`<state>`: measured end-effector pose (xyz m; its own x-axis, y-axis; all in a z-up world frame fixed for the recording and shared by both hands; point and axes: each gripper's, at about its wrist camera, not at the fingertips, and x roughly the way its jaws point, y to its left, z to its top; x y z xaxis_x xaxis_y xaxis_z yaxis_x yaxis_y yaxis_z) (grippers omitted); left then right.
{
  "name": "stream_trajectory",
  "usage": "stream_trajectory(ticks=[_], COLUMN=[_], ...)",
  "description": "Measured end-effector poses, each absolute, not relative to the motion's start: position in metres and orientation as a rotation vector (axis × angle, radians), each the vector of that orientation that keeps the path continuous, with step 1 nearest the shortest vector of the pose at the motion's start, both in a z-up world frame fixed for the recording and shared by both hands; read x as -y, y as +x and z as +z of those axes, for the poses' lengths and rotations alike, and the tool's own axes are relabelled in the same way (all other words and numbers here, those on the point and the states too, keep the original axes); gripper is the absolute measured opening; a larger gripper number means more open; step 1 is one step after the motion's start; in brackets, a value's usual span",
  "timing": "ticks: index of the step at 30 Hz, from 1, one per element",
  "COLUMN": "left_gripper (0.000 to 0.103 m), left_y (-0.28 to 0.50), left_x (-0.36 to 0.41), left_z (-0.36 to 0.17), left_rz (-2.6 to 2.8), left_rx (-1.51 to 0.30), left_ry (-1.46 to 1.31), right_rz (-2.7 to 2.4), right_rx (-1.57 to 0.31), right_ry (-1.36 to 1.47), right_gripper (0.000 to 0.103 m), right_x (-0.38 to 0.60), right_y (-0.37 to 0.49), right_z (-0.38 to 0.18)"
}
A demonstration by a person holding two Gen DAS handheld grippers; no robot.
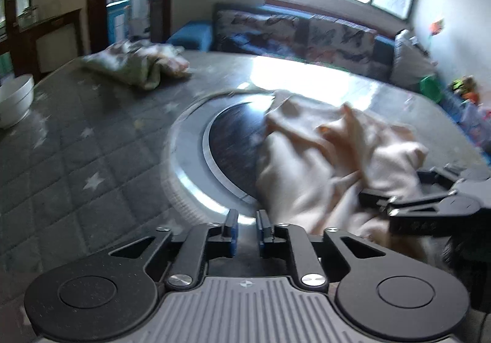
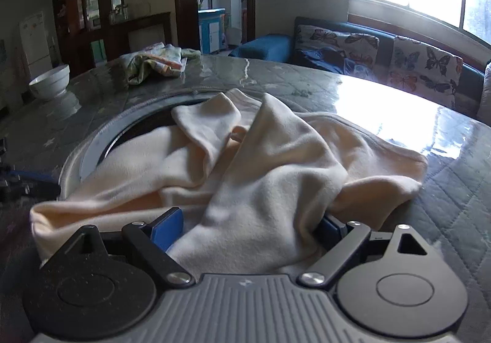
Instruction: Fold clothes
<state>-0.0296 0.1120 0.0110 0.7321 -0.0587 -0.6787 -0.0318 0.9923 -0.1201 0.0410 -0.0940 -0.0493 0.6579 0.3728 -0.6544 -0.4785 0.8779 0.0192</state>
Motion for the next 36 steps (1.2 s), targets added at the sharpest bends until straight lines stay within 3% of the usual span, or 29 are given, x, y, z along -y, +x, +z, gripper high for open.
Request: stream_trajectory(ticks=[1,2,8,10,12,13,15,29,34,36], left_gripper=[0.04,0.045,0.047,0.042,0.03,0.017,0.012,0.011,0.016,0.019], left_y=[-0.029,-0.028,-0.013,-0.01,-0.01,-0.011,-0.014,-0.054,-0.053,-0.053], left_x=[-0.107,-0.101,-0.08,-0.083,-0.086,-0.087,-0.089,-0.101,-0.101,-0.102], left_z=[0.014,0.017,0.003,-0.003,-0.008,-0.01,-0.009,-0.007,-0.007,-0.007], left_rz=[-0.034,-0.055,-0.061,-0.05,-0.048,-0.052,-0.063,-0.063,-0.06,-0.063], left_rx=[-0.742,-0.734,-0.789,-0.809,-0.815,-0.812,-0.809,-0.803,-0.805,-0.807], left_ry=[-0.126,-0.117,-0.055,-0.066,-0.072,-0.076,-0.092,-0.154,-0.152,-0.153], right_rz=[0.479,0.472,0.417,0.411,0.407,0.406,0.403,0.528,0.533,0.521], right_rx=[-0.71,-0.716,-0.736,-0.738,-0.739,-0.74,-0.738,-0.659,-0.687,-0.707], right_ry=[-0.154,-0.144,-0.158,-0.162,-0.165,-0.166,-0.163,-0.246,-0.274,-0.274], right_gripper=[0.091,0.091,0.091,0.091,0.091,0.091,0.088,0.077,0.068,0.059], right_x=[0.1,0.106,0.133,0.138,0.143,0.144,0.146,0.089,0.057,0.05], right_y=[0.04,0.039,0.031,0.028,0.023,0.022,0.019,0.052,0.083,0.093], right_z=[-0.048,-0.047,-0.046,-0.045,-0.045,-0.044,-0.04,0.006,-0.006,-0.015])
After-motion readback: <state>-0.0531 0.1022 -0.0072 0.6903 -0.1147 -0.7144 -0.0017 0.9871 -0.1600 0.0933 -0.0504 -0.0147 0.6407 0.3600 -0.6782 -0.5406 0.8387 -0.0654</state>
